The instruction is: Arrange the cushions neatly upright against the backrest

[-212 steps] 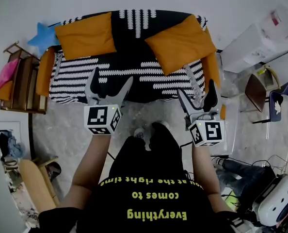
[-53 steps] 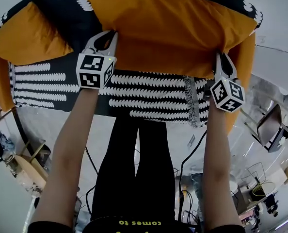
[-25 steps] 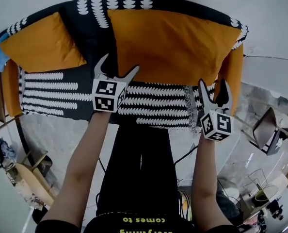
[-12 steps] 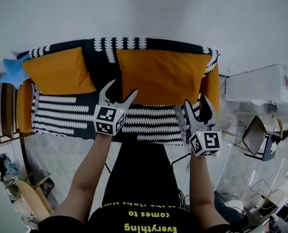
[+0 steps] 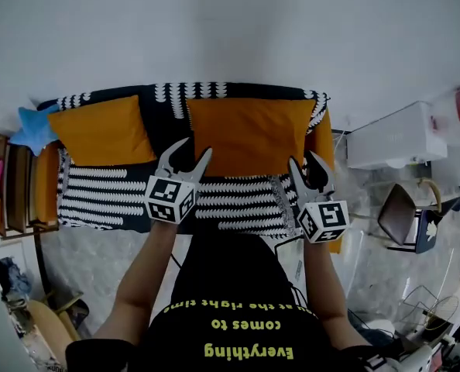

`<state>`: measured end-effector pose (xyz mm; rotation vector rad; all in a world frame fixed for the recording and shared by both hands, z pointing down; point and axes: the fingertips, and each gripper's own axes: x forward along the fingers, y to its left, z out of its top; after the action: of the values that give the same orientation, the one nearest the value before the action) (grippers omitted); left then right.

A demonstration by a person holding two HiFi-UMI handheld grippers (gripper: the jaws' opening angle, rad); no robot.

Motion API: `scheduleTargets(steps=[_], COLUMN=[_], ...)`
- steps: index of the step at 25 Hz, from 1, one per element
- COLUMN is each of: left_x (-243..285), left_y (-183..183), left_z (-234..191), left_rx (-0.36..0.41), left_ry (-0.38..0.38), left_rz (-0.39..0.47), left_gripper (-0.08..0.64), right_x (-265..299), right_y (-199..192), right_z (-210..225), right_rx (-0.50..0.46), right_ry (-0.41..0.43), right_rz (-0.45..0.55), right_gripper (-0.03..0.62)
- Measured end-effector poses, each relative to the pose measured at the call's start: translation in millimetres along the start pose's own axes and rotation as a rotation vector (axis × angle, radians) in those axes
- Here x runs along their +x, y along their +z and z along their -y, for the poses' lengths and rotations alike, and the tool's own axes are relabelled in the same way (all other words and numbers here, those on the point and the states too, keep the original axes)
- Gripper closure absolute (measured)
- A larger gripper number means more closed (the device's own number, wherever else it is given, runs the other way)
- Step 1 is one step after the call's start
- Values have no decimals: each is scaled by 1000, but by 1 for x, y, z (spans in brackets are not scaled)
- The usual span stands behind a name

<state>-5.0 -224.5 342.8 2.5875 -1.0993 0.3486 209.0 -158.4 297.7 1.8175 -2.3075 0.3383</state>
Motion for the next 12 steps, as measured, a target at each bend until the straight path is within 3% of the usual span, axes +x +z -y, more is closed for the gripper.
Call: scheduleTargets(steps=[7,12], left_x=[-16,-21], left_y=[3,17], left_z=[0,4], left_rx=[-25,17], left_ry=[-3,27], left_rz=[6,47], left_gripper=[417,512], right_x=[-2,-1], right_y=[18,37], right_z=[-13,-12], right_rx=[-22,-61], right_ry=[23,24], right_rz=[8,46], right_gripper=[499,527])
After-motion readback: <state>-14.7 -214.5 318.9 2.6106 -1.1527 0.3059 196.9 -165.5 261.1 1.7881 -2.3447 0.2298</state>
